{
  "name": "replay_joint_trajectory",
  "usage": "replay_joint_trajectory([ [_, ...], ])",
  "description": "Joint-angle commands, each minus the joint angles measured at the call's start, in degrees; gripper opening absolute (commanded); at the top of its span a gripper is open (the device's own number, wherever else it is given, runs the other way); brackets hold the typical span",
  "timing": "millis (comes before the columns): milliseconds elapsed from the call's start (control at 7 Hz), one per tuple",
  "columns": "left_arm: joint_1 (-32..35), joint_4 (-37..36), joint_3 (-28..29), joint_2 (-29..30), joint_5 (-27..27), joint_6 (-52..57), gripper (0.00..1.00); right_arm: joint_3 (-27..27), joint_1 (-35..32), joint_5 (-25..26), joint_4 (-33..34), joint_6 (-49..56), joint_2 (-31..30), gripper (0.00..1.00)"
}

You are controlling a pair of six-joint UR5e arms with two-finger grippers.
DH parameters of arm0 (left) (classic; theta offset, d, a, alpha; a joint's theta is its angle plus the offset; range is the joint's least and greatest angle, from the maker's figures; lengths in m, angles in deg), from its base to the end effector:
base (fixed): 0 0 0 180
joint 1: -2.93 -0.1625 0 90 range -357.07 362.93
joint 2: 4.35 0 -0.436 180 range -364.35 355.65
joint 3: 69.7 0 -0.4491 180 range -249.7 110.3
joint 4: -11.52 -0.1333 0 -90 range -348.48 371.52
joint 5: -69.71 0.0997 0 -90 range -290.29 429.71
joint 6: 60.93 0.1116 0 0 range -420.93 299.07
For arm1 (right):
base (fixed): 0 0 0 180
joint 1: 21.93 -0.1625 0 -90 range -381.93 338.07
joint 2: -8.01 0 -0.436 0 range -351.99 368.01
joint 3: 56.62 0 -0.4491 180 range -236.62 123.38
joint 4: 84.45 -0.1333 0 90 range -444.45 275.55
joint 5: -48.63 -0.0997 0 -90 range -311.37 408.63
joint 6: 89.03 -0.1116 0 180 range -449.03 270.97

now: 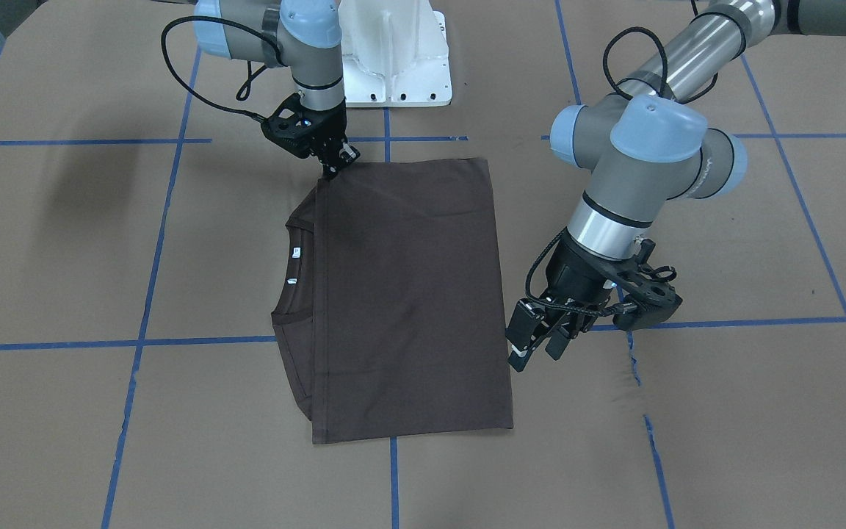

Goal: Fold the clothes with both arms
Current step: 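Lower the left gripper to the shirt's edge nearest the robot beside the right gripper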

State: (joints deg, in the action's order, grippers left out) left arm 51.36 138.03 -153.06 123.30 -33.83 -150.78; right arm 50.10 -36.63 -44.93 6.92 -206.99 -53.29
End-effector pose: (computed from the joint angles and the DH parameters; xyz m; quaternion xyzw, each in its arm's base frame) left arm 0.4438 -0.6619 0.2257 0.1377 0.5433 -0.2779 0.7802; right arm -0.6196 -0.2932 0.2358 -0.0719 -0.3690 0.3262 0.8673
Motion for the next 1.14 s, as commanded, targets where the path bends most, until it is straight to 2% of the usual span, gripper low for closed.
replay_joint_trajectory([
  [0, -4.36, -0.83, -8.18, -5.53, 0.52, -5.29, 0.74, 2.87, -0.15, -0.05, 0.39, -0.08, -1.01, 0.0],
  [143, -7.53, -0.83, -11.97, -7.48, 0.7, -10.12, 0.75, 3.66, -0.06, -0.05, 0.39, -0.17, -1.71, 0.0],
  [286, -13.48, -1.0, -16.36, -10.37, 6.1, -15.04, 0.75, 4.28, -0.06, -0.05, 0.39, -0.35, -2.59, 0.0],
  [429, -21.02, -1.35, -22.06, -15.88, 11.03, -17.78, 0.75, 4.37, -0.06, -0.05, 0.39, -0.43, -2.69, 0.0],
  [571, -25.01, -2.4, -25.25, -19.07, 12.38, -21.64, 0.75, 5.07, -0.06, -0.05, 0.39, -0.35, -2.77, 0.0],
  [857, -30.39, -18.06, -32.28, -19.72, 12.57, -24.74, 0.75, 5.34, -0.06, -0.05, 0.39, -0.44, -2.77, 0.0],
  [1000, -34.94, -18.4, -31.7, -22.76, 14.31, -28.15, 0.75, 5.43, -0.06, -0.05, 0.48, -0.44, -2.77, 0.0],
])
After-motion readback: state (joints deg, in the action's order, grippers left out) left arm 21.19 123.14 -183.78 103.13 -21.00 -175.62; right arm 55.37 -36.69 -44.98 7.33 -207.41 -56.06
